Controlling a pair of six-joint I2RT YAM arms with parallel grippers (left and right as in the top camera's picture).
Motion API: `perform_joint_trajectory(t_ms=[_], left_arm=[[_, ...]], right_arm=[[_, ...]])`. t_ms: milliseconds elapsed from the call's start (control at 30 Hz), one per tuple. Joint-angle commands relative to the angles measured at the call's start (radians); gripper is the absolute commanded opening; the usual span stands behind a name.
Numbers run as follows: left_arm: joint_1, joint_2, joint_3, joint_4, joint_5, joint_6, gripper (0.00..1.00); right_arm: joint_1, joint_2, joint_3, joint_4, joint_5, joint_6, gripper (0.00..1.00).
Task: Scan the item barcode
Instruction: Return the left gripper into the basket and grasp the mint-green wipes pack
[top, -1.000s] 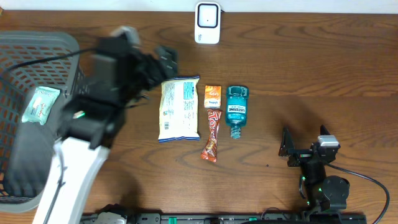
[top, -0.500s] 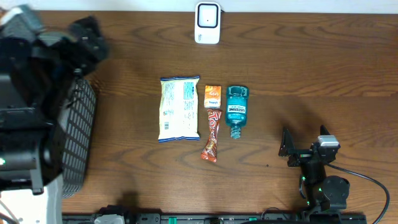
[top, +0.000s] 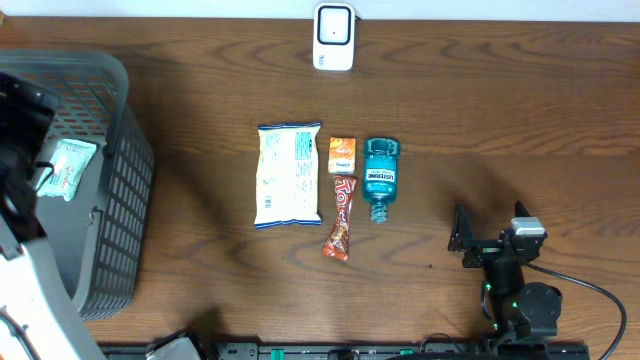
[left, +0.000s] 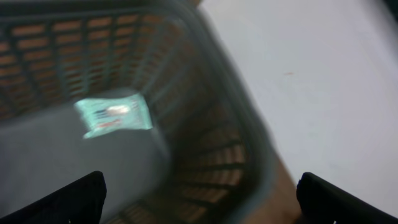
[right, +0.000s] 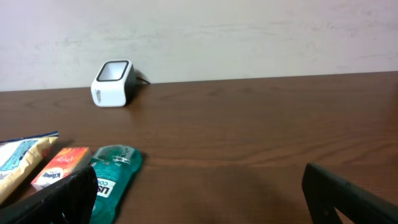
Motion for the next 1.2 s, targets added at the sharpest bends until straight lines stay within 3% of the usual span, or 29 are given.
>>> perform_joint_trajectory(t_ms=[0, 433, 900, 1167], left_arm=[[0.050, 0.071, 0.011, -0.041, -0.009, -0.009, 0.98], [0.204, 0.319, -0.009, -0.213, -0.008, -0.050, 0.98], [0.205, 0.485, -0.057, -0.178, -0.016, -0.050, 0.98], [0.205, 0.516, -0.126, -0.079, -0.015, -0.050, 0.98]], right_arm=[[0.008, -0.005, -0.002, -0.002, 0.002, 0.012, 0.99], [0.008, -0.005, -0.002, -0.002, 0.002, 0.012, 0.99], [0.008, -0.005, -0.002, -0.002, 0.002, 0.012, 0.99], [0.008, -0.005, -0.002, -0.002, 0.002, 0.012, 0.99]])
